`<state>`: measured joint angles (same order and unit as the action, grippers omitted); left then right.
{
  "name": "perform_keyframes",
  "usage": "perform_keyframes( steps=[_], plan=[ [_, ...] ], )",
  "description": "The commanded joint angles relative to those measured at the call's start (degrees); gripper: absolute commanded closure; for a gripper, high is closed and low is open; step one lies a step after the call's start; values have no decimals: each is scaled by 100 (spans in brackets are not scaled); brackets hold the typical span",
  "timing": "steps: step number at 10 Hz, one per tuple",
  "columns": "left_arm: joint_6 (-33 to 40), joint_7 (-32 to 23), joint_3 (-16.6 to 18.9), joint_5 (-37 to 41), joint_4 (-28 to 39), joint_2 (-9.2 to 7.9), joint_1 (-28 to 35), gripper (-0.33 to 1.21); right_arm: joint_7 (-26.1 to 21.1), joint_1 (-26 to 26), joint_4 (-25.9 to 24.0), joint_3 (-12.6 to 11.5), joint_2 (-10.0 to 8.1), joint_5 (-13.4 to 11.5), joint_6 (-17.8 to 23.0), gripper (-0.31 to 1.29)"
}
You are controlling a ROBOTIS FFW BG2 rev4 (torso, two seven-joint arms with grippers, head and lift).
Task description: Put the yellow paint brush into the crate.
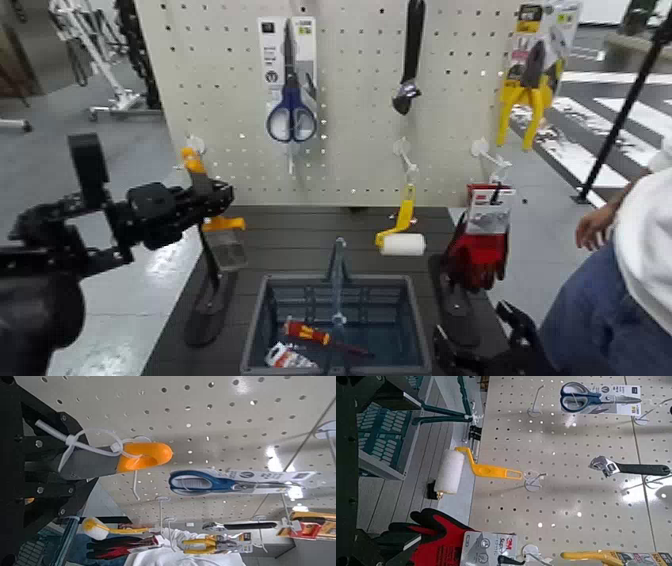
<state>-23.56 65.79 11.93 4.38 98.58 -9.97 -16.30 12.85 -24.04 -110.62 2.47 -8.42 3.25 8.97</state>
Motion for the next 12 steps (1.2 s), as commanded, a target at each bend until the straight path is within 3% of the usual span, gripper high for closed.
perform_keyframes(
  steps=[1,6,12],
  plan=[
    [-421,101,72,19,944,74,145,104,7,-30,-30,-27,7,-18,-10,14],
    [-685,101,37,353,1453,22,198,104,16,-48,-65,-45,-10,-35,-45,14],
    [-966,101,-95,731,1497,118,444,104,16,-39,-65,-45,7,-53,-89,14]
  ],
)
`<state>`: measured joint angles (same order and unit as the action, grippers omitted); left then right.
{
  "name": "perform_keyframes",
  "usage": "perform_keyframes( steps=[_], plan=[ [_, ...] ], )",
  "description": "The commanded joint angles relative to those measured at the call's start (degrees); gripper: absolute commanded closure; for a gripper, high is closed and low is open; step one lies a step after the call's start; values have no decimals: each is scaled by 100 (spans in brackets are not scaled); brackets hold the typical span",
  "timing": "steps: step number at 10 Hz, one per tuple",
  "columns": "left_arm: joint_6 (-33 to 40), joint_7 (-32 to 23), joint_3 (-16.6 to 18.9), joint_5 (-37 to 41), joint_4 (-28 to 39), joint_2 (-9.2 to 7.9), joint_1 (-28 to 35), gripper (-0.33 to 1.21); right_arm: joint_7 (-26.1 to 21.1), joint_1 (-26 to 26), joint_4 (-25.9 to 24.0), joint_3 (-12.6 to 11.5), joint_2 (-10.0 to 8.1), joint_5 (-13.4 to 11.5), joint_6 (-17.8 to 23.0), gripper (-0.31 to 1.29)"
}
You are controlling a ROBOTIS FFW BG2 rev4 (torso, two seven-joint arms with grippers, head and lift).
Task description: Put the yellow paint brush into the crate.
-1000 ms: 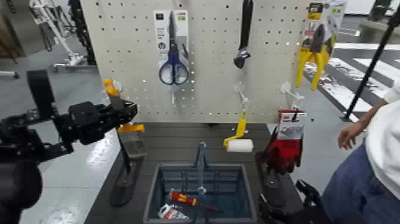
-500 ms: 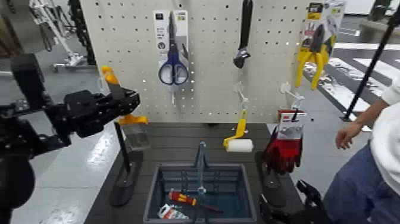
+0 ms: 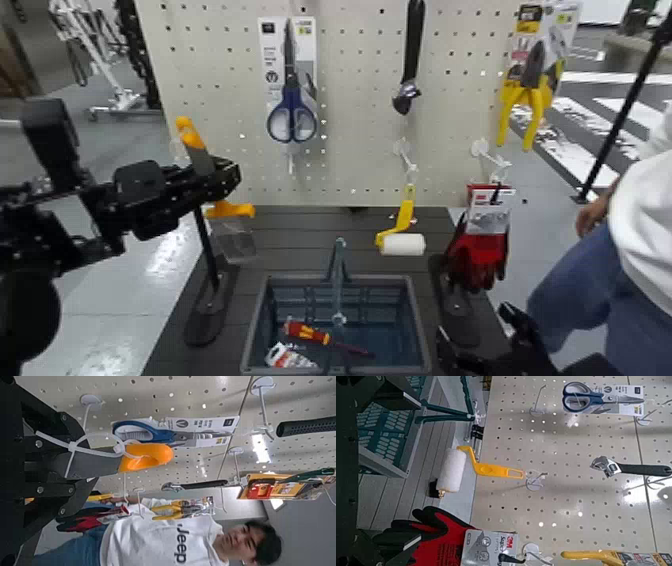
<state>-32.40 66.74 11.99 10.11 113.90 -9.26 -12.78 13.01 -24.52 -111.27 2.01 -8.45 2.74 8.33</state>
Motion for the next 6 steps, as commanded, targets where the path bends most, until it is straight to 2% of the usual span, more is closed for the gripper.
perform_keyframes(
  steps=[1,6],
  plan=[
    [-109,6,-100,194,-26,73,127,104,0,0,0,1,-7,-1,-24,14],
    [-162,67,-188,123,-412,276,399,104,0,18,0,27,-16,-1,-33,14]
  ],
)
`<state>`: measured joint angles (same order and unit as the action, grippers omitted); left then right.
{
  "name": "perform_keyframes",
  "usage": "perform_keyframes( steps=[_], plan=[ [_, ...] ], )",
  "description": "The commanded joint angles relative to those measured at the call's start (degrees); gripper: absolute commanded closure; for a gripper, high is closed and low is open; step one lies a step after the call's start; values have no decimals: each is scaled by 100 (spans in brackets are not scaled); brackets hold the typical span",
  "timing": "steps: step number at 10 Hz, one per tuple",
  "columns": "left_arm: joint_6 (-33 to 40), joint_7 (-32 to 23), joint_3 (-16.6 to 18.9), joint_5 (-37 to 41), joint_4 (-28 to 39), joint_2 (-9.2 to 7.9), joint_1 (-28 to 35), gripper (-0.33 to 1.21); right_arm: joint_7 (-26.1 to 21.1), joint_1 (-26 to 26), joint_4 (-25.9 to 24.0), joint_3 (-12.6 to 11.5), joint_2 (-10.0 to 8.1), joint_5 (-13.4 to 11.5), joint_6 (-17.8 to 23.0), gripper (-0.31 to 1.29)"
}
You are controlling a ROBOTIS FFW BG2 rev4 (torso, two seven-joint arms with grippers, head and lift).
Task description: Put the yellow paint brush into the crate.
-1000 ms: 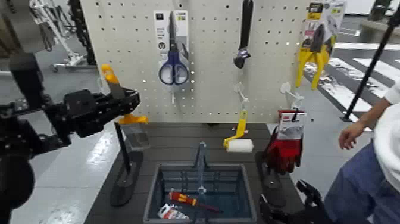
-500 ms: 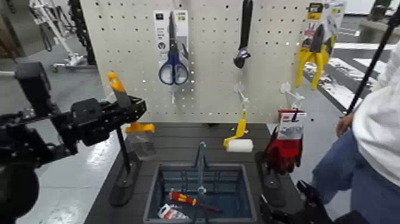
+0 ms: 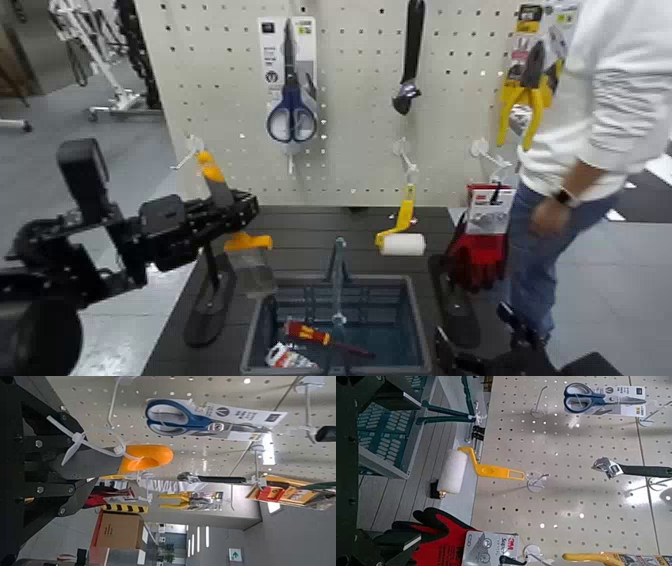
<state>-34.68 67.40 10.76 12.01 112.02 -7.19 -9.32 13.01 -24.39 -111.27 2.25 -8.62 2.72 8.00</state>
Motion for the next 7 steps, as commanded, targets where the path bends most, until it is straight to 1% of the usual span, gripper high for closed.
perform_keyframes(
  steps=[1,4,7],
  plan=[
    [181,28,-135,-85,-409,104,62,104,0,4,0,4,1,0,-9,14],
    [576,36,-355,-138,-1165,227,71,104,9,4,0,4,1,18,0,14],
    [893,63,-487,-147,-1991,262,45,104,9,4,0,4,27,18,0,14]
  ],
)
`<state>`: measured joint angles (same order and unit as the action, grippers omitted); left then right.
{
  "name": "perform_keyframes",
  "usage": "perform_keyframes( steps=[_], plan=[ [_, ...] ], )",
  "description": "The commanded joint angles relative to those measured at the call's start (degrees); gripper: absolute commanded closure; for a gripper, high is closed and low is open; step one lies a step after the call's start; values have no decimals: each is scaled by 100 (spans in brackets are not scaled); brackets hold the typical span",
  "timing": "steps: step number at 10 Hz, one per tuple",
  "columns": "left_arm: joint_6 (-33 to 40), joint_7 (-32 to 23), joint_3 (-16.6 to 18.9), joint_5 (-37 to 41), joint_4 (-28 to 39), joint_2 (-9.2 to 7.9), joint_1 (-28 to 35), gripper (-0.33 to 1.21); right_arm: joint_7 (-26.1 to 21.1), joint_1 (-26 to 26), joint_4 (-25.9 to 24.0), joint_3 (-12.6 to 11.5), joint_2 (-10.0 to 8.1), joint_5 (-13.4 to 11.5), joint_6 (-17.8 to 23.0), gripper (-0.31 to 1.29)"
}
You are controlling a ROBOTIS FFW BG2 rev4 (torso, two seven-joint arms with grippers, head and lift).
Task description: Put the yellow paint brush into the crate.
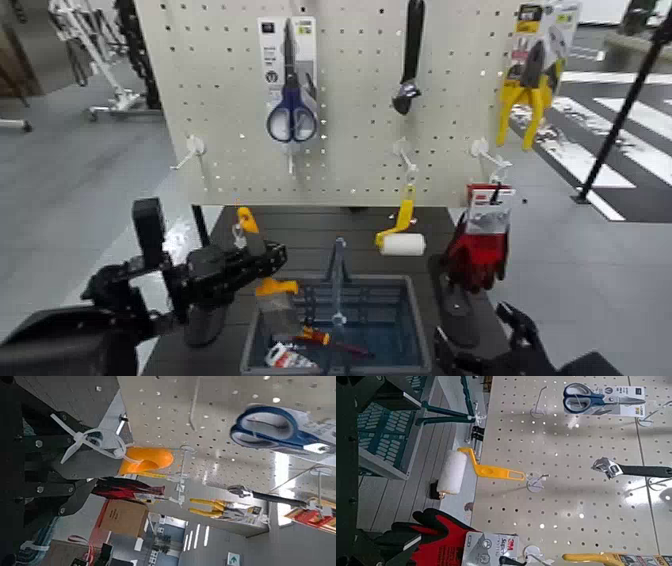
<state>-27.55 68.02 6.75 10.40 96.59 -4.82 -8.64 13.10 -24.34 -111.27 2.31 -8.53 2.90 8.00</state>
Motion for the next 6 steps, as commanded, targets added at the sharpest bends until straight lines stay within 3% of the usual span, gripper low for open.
perform_keyframes(
  steps=[1,6],
  plan=[
    [330,1,-122,23,-720,51,-67,104,9,9,9,15,18,0,0,14],
    [1006,-61,-543,129,-1959,42,-489,104,18,35,35,33,27,0,0,14]
  ],
)
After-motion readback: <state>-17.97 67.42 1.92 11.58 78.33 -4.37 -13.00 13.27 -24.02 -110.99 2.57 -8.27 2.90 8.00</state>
